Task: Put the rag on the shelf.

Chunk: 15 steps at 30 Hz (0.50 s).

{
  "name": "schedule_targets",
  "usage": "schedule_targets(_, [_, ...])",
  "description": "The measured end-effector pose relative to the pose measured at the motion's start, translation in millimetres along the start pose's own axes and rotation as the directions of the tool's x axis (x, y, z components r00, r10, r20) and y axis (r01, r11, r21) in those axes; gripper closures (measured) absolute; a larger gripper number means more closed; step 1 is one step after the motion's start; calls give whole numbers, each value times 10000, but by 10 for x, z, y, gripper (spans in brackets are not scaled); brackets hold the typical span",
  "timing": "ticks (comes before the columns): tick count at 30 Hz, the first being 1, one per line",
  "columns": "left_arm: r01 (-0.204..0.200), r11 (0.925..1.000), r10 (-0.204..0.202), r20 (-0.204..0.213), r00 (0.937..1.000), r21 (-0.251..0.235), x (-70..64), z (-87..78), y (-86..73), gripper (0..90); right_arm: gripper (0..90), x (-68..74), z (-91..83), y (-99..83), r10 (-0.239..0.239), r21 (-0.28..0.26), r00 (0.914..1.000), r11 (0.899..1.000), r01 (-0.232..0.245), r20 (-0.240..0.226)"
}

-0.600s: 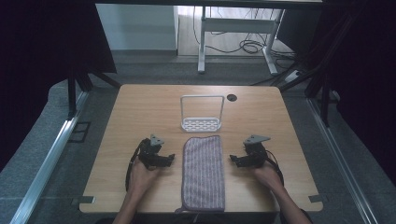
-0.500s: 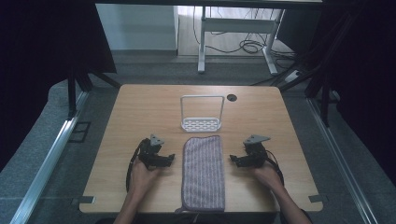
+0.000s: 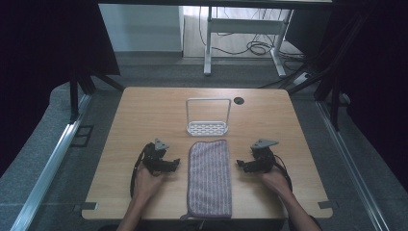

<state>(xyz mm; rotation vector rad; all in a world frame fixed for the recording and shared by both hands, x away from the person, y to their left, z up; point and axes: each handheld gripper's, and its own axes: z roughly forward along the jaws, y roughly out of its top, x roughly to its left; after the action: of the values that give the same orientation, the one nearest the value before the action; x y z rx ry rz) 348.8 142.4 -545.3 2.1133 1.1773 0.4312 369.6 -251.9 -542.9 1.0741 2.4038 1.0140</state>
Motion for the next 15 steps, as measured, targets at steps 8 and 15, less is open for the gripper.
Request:
schedule_targets(8, [158,9998,-152,411,9990,-139,25,-22,-11,144,138,3,-5,33,63,229,10000,9997,-62,-51])
schedule_targets(15, [31,9990,9,874,9962,-455,-8,-85,83,173,138,1,-57,118,242,303,9993,9993,-233,-294])
